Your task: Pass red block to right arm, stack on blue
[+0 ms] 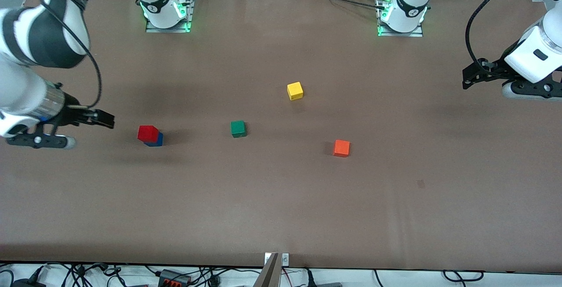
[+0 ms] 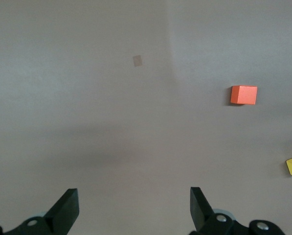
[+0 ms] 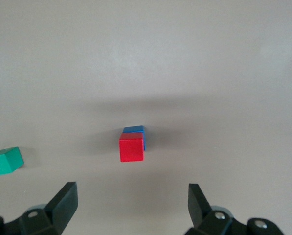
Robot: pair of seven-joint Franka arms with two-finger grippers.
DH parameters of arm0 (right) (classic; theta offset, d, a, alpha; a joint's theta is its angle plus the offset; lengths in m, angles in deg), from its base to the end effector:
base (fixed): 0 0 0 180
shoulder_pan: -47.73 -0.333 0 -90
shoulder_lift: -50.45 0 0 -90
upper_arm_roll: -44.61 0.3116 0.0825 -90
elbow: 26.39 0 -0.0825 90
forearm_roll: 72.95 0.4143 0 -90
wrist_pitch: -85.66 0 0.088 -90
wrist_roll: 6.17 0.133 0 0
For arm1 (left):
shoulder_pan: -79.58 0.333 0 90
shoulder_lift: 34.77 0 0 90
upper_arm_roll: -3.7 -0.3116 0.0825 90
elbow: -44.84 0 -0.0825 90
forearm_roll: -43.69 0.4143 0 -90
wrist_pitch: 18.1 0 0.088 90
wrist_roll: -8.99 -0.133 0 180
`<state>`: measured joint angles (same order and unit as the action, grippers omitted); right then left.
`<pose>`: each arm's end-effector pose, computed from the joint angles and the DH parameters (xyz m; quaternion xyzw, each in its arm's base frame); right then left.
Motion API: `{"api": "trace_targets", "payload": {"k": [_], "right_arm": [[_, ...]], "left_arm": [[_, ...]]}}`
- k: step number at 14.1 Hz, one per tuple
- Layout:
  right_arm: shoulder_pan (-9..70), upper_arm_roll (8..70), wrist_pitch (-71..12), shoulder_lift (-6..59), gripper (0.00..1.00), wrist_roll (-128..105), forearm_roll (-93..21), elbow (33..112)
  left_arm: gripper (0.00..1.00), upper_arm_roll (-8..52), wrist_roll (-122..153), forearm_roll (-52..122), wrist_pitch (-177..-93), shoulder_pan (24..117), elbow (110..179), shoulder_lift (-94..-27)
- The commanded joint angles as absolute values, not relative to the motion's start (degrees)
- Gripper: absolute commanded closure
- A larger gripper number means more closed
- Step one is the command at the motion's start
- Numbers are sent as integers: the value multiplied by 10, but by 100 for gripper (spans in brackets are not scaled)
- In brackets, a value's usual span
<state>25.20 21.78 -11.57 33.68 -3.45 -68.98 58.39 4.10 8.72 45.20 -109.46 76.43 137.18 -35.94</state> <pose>0.6658 0.0316 0.4791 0.9991 -0.0255 -0.0258 0.0226 0.5895 -0.0331 0.5637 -0.9992 0.0339 0.0184 0.0136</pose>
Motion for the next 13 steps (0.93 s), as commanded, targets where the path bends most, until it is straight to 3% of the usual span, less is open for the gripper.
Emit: {"api": "trace_targets", "payload": {"k": [1, 6, 10, 13], "right_arm": [[264, 213, -86, 328, 0, -52, -687, 543], [293, 218, -75, 367, 0, -45, -686, 540], [451, 375, -72, 404, 0, -52, -694, 544], [464, 388, -71, 412, 0, -81, -713, 556]], "left_arm": [[0, 40, 78, 442, -1086, 764, 1366, -355], [0, 39, 79, 442, -1086, 764, 1366, -355], [0, 41, 78, 442, -1085, 764, 1366, -355], [0, 40, 78, 442, -1085, 764, 1366, -355]]}}
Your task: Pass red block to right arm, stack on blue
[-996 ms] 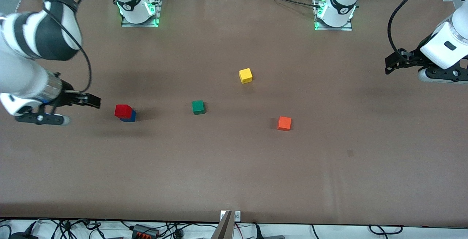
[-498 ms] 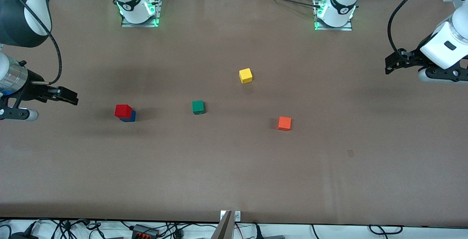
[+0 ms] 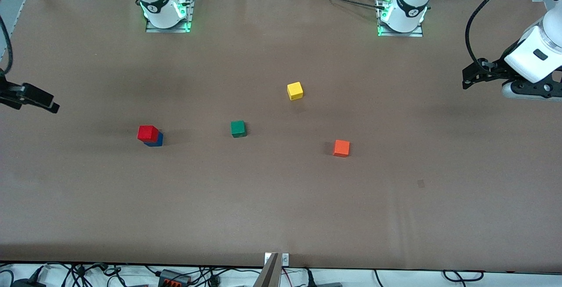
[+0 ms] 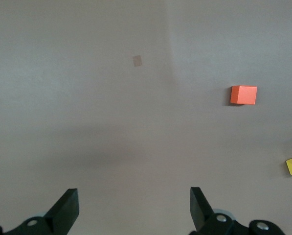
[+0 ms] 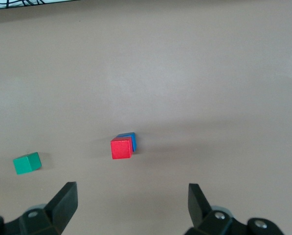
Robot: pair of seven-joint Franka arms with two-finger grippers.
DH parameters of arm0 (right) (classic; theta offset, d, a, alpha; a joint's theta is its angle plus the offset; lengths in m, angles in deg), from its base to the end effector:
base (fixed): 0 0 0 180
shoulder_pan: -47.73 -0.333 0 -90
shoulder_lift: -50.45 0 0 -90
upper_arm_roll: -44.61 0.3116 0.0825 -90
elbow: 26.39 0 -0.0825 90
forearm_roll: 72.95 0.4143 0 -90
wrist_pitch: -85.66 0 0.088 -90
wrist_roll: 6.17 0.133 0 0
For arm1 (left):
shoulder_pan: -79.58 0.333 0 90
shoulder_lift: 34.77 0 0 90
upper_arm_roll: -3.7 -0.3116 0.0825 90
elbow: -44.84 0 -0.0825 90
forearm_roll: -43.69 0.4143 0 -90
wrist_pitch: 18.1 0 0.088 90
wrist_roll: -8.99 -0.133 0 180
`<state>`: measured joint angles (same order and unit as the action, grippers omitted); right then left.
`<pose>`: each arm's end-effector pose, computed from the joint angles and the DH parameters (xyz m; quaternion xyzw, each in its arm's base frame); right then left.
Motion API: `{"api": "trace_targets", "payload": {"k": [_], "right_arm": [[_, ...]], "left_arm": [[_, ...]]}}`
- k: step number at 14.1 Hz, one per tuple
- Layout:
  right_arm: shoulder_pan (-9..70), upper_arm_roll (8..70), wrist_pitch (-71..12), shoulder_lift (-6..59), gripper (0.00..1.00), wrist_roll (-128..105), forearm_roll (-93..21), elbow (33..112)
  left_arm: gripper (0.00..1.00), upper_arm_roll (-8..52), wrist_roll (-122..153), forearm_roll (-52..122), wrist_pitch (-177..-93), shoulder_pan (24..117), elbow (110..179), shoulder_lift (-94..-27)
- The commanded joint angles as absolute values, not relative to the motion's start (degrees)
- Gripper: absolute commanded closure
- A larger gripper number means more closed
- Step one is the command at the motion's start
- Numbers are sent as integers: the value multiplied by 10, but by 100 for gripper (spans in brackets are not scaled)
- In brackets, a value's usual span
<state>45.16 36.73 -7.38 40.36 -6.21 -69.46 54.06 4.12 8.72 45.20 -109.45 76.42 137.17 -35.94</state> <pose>0.6428 -0.0447 0.5759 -0.9985 0.0456 -0.0234 0.0174 0.5894 -0.0334 0.5637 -0.9992 0.0341 0.0184 0.0136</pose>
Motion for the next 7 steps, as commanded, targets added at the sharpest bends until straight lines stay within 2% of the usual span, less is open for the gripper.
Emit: {"api": "trace_targets", "payload": {"k": [1, 3, 6, 7], "right_arm": [[464, 387, -69, 413, 0, -84, -713, 557], [458, 388, -73, 431, 0, -89, -721, 580], [457, 389, -120, 496, 0, -85, -729, 680], [458, 389, -118, 506, 0, -79, -726, 691]], "left_arm": [[0, 39, 78, 442, -1085, 764, 1366, -355], [0, 39, 79, 442, -1085, 764, 1366, -355], [0, 38, 79, 442, -1085, 764, 1366, -355], [0, 38, 79, 442, -1085, 764, 1366, -355]]}}
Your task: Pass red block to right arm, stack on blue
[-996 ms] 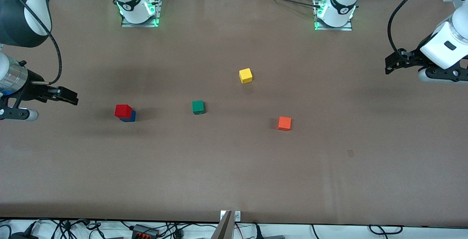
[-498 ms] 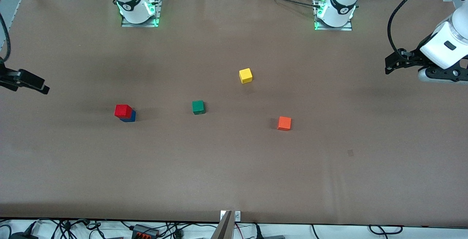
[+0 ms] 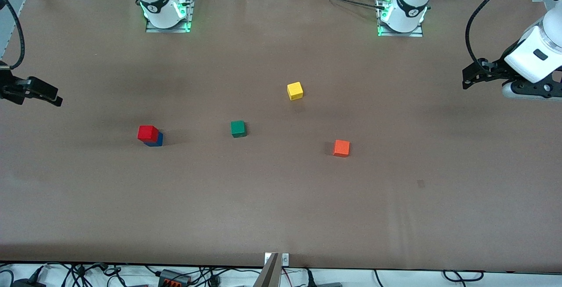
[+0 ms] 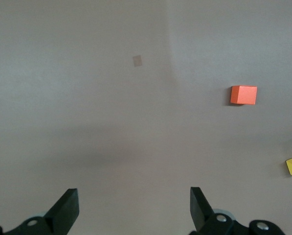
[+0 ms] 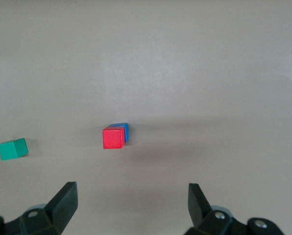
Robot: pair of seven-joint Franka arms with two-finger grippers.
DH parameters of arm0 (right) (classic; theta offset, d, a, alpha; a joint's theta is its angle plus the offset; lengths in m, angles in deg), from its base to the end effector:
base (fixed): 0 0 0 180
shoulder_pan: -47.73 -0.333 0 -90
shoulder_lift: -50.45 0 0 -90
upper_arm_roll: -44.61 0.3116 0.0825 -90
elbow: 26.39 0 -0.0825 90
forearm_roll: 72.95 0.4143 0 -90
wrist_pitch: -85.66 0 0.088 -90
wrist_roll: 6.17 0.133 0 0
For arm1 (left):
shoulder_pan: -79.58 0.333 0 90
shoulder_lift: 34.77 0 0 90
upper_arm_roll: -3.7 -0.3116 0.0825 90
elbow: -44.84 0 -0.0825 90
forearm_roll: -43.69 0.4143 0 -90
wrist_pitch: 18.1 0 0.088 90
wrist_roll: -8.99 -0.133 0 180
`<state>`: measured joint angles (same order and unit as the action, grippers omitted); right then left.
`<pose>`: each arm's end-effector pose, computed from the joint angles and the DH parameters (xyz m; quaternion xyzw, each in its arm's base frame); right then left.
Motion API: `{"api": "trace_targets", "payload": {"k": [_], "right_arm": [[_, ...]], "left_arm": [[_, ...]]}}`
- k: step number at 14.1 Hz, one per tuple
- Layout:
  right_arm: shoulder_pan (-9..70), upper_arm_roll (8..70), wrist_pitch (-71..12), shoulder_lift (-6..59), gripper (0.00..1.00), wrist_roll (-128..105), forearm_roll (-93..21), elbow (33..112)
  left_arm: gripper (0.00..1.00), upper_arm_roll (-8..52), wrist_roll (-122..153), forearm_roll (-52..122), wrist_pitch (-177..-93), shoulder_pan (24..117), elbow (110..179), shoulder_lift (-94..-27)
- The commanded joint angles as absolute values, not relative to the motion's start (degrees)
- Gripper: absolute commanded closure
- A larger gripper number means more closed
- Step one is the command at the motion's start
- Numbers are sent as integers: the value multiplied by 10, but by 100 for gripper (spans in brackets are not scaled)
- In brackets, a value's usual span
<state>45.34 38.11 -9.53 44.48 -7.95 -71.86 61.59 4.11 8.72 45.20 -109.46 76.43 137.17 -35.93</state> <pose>0.6229 -0.0394 0.5574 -0.9997 0.0207 -0.0113 0.0030 0.5894 -0.0332 0.5639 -0.9992 0.0340 0.0182 0.0136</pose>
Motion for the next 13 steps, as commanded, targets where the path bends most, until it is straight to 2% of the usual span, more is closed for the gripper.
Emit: {"api": "trace_targets", "payload": {"k": [1, 13], "right_arm": [[460, 387, -110, 508, 0, -81, -725, 692], [455, 389, -92, 512, 0, -88, -741, 692]], "left_arm": [[0, 38, 79, 442, -1085, 764, 1366, -355], [0, 41, 79, 443, -1085, 764, 1360, -356]]}}
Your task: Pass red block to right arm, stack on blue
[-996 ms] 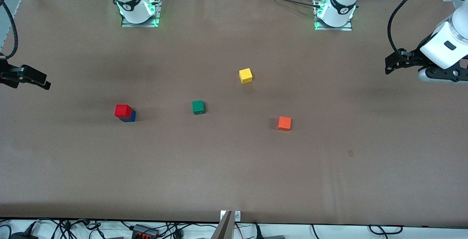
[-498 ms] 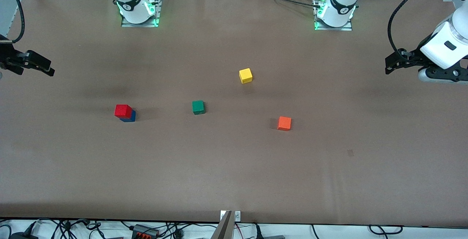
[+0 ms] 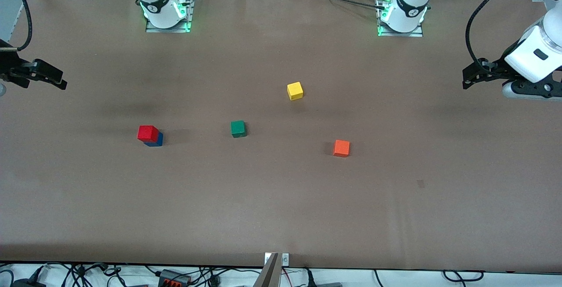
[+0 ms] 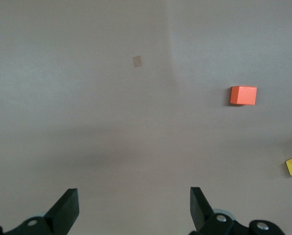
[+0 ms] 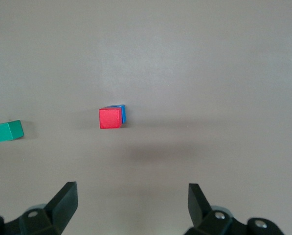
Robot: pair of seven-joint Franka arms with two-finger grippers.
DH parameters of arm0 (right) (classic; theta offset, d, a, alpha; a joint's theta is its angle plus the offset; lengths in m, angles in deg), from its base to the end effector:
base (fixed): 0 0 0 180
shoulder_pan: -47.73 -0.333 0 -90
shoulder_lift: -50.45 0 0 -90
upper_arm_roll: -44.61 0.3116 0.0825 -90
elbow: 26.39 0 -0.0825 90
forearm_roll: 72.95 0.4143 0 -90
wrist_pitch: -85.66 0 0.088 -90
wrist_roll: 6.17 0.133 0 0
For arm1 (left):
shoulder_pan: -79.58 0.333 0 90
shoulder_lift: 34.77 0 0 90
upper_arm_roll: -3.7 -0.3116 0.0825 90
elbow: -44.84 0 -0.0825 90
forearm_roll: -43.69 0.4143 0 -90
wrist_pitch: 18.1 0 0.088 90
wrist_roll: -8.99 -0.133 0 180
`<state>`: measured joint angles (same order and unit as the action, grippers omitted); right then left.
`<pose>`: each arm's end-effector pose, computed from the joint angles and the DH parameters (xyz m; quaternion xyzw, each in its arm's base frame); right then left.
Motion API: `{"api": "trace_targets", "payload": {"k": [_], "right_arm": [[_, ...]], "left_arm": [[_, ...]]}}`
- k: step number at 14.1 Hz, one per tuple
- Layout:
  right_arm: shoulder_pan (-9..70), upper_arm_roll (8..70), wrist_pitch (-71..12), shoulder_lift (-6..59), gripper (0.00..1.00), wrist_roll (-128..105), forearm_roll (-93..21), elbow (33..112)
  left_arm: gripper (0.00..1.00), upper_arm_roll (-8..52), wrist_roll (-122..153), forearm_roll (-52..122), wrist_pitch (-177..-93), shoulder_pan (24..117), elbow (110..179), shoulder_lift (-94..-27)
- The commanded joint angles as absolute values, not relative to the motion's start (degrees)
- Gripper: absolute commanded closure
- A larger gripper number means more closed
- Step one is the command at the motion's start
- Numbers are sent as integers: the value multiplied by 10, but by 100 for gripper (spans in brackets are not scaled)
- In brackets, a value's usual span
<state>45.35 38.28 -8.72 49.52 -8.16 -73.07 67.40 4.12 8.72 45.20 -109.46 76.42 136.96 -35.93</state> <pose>0.5930 -0.0408 0.5579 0.9998 -0.0170 -0.0030 0.0018 0.5897 -0.0334 0.5657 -0.9992 0.0341 0.0164 0.0136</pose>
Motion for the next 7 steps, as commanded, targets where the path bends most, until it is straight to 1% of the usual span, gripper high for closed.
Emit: {"api": "trace_targets", "payload": {"k": [1, 7], "right_arm": [[450, 389, -99, 512, 0, -88, -741, 692], [450, 387, -104, 512, 0, -88, -742, 696]], "left_arm": [[0, 41, 79, 443, -1085, 764, 1360, -356], [0, 41, 79, 443, -1085, 764, 1360, -356]]}}
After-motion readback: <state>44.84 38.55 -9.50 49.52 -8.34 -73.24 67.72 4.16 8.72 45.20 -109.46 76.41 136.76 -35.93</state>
